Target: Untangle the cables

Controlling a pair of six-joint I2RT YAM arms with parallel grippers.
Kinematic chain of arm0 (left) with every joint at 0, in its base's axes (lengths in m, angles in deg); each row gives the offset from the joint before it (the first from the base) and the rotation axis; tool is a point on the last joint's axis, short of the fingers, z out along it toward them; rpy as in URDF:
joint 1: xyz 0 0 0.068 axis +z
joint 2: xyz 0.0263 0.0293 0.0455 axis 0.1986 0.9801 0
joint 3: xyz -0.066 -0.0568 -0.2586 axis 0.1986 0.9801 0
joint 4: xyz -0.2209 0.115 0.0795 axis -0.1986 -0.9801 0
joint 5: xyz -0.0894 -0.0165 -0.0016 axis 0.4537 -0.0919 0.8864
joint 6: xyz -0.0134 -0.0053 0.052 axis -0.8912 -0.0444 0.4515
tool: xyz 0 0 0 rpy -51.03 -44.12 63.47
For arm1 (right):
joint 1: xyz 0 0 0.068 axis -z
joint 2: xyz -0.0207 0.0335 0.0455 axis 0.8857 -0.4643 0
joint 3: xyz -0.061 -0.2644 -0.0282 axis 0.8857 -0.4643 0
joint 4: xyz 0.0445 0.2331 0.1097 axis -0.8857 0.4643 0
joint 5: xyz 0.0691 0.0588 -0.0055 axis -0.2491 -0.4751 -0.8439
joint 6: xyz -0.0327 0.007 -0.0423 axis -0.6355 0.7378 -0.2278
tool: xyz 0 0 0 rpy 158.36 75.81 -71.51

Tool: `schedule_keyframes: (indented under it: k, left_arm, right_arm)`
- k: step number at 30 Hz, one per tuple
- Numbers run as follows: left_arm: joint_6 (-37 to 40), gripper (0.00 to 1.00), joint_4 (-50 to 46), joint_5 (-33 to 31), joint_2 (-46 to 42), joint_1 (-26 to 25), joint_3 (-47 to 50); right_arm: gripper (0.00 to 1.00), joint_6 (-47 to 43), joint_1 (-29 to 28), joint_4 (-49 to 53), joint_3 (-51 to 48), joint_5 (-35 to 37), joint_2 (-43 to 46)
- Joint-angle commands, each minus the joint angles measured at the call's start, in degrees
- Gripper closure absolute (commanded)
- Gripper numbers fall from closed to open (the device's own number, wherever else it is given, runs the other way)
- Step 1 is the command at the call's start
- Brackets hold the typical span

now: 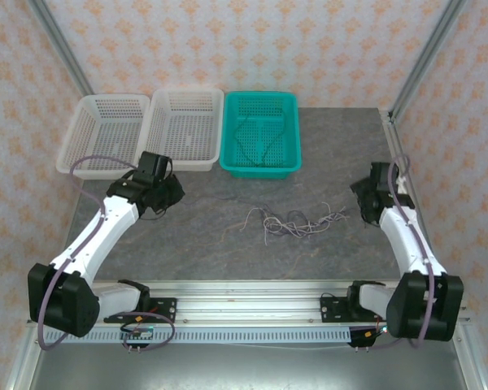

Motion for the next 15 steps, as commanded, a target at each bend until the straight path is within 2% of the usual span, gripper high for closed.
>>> schedule_keyframes:
  k: [1,5,9,12,15]
  left_arm:
    - [1.77,1.00,0.06,0.30,0.31,-0.54,-4.35]
    - [2.03,1.00,-0.27,0.61,1.42,-0.97,-7.00]
    - [1.53,1.00,-0.26,0.22,1.27,-1.48,-8.03]
    - [0.98,1.00,-0.02,-0.36,0.14,-1.71,-7.56]
    - [0.38,1.00,0.81,-0.21,-0.95,-1.67,-6.46]
  right_arm:
    - [0.25,-20.66,-9.81,2.24,7.21,2.75,-0.10]
    - [0.24,-31.12,-22.07,0.04,10.26,-5.25,-5.02]
    - [0.23,-36.82,-30.96,-0.18,11.69,-13.97,-11.27]
    - [0.20,-41.84,-37.57,2.11,13.22,-13.73,-17.24]
    - [0.13,-44.26,-41.84,2.26,14.25,-9.55,-23.51]
